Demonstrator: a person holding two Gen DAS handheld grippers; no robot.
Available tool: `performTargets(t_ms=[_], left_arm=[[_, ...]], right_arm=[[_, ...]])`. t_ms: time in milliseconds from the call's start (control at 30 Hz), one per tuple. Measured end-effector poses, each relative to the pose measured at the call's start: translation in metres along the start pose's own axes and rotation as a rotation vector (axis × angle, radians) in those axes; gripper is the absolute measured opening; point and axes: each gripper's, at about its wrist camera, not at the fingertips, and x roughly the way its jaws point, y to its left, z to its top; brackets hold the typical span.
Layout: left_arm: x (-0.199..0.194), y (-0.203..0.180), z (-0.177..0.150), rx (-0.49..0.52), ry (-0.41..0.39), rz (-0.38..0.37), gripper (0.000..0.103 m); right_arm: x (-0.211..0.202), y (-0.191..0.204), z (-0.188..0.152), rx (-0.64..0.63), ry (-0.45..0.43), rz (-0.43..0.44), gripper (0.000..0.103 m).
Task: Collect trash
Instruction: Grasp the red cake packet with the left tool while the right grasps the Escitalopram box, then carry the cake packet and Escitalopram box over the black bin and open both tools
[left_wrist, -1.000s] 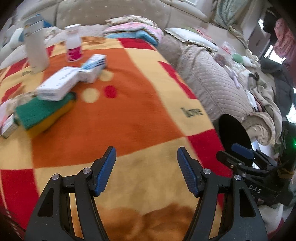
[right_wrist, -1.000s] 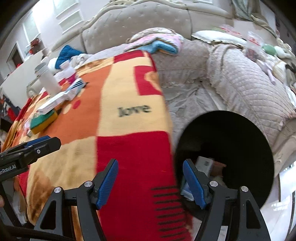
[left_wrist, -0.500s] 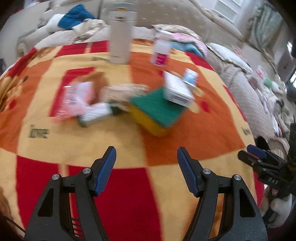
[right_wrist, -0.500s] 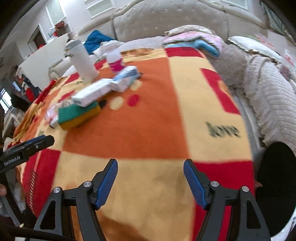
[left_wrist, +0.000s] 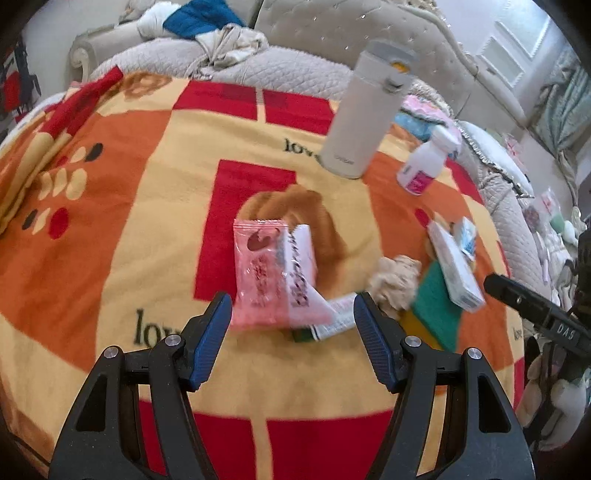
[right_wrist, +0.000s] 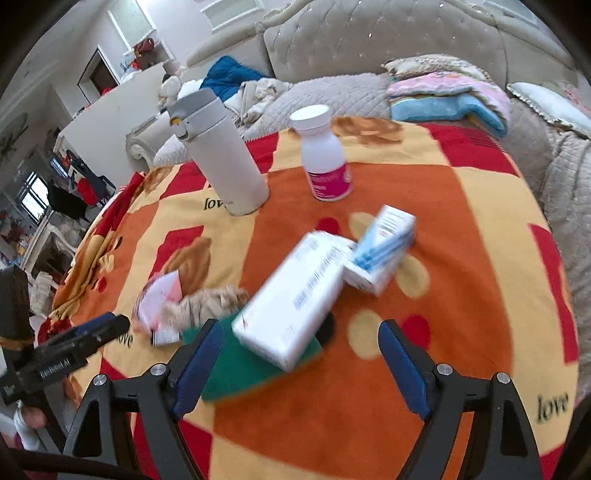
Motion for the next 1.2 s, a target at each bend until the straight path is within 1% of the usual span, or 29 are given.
performTargets(t_ms=[67,167,200,233,267,300,333,367,400,467,600,767,933,1200], left_arm=[[0.011,0.006,0.006,-0.017,0.015,-0.001,0.068],[0.024,0.011,0.011,-0.037,0.027,-0.004,0.068],[0.027,0.011,0.011,-0.038,0.031,-0.006,0.068],[0.031,0.011,0.011,-0.037,0.039,-0.012,0.067],[0.034,0.012,0.011,-0.036,0.044,-0.017,0.067],[0.036,0.012,0.011,-0.038,0.048,-0.020,0.066],[0.038,0.014,0.010,-0.044,0.052,-0.026,0.062],[0.039,0.016,0.010,-0.048,0.053,-0.036,0.049],[0.039,0.018,0.009,-0.049,0.054,-0.043,0.042],[0.035,0.021,0.008,-0.052,0.047,-0.041,0.035],[0.013,0.023,0.001,-0.054,0.024,-0.062,0.030],[-0.018,0.011,-0.010,-0.038,-0.013,-0.073,0.029],[-0.043,-0.019,-0.031,0.014,-0.043,-0.082,0.029],[-0.054,-0.077,-0.066,0.123,-0.065,-0.076,0.029]], right_arm=[[0.012,0.002,0.010,0.008,0.016,-0.007,0.084],[0.035,-0.002,0.020,0.021,0.067,-0.044,0.084],[0.040,-0.003,0.022,0.027,0.080,-0.037,0.084],[0.047,-0.006,0.022,0.039,0.094,-0.022,0.081],[0.051,-0.008,0.022,0.051,0.100,-0.009,0.071],[0.053,-0.010,0.021,0.055,0.101,0.005,0.064],[0.054,-0.009,0.020,0.051,0.102,0.011,0.059],[0.054,-0.008,0.018,0.038,0.098,0.012,0.058],[0.051,-0.007,0.016,0.023,0.087,0.015,0.058],[0.045,-0.005,0.013,0.003,0.080,0.027,0.052],[0.019,-0.002,0.003,-0.026,0.044,0.067,0.052],[-0.016,0.004,-0.018,-0.062,0.002,0.095,0.052],[-0.042,0.001,-0.046,-0.072,-0.020,0.099,0.052],[-0.067,-0.024,-0.087,-0.036,-0.036,0.065,0.052]])
